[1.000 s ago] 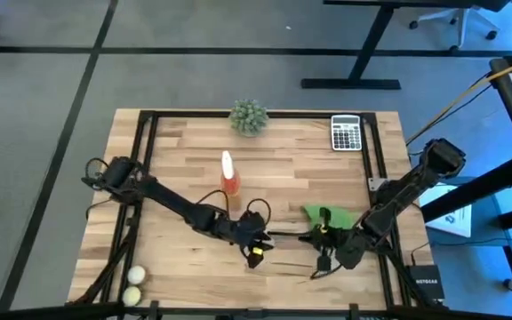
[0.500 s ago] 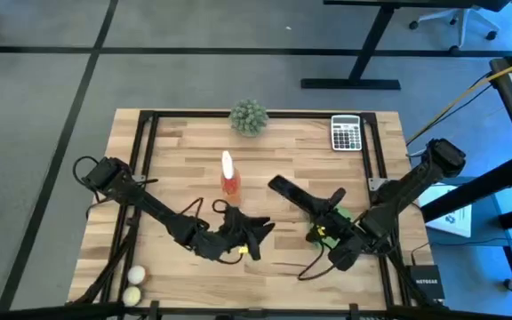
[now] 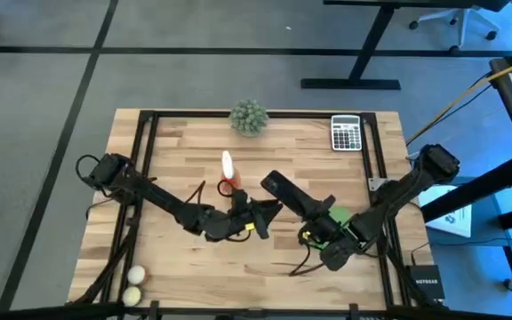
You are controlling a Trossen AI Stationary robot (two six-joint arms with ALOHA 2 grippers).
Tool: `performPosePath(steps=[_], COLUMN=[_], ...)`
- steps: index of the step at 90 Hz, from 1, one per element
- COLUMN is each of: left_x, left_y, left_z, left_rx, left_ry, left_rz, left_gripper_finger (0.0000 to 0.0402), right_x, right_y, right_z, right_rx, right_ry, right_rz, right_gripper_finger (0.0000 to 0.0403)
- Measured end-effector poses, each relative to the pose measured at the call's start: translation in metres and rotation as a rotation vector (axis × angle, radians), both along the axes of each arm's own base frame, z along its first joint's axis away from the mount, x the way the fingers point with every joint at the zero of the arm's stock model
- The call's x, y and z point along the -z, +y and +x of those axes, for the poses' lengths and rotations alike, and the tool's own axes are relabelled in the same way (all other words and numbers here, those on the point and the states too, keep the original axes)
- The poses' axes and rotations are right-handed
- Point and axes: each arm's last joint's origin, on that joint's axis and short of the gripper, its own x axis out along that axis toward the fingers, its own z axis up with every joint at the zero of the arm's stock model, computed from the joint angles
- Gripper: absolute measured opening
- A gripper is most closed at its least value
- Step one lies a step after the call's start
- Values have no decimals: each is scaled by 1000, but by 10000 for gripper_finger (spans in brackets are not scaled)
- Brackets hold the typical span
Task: Apply microfiber cloth
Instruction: Spray the back of the black cellphone using the orange spray cleaning bottle
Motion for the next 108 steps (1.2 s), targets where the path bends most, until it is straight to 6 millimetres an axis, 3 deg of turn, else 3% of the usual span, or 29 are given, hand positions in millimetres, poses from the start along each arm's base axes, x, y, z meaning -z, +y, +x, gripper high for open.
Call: performPosePath(steps=[24, 40, 70, 78, 91, 108], left_x=[5, 5, 2, 3, -1, -8], left_y=[2, 3, 29, 32, 32, 24], left_z=[2, 1, 10, 10, 10, 7], left_rx=[30, -37, -62, -64, -62, -56], left_ry=[31, 24, -20, -20, -73, -96], left_rz=[-11, -26, -67, -78, -111, -49], left_gripper_finger=[131, 131, 129, 106, 31, 19], right_x=[-6, -5, -5, -5, -3, -4], right_y=[2, 6, 5, 5, 5, 7], right_z=[0, -1, 0, 0, -1, -3], right_rx=[39, -23, -10, -20, -10, 23], right_ry=[61, 75, 74, 84, 114, 84], right_rz=[-106, -81, -89, -91, -129, -133], right_gripper_finger=[3, 3, 10, 20, 50, 108])
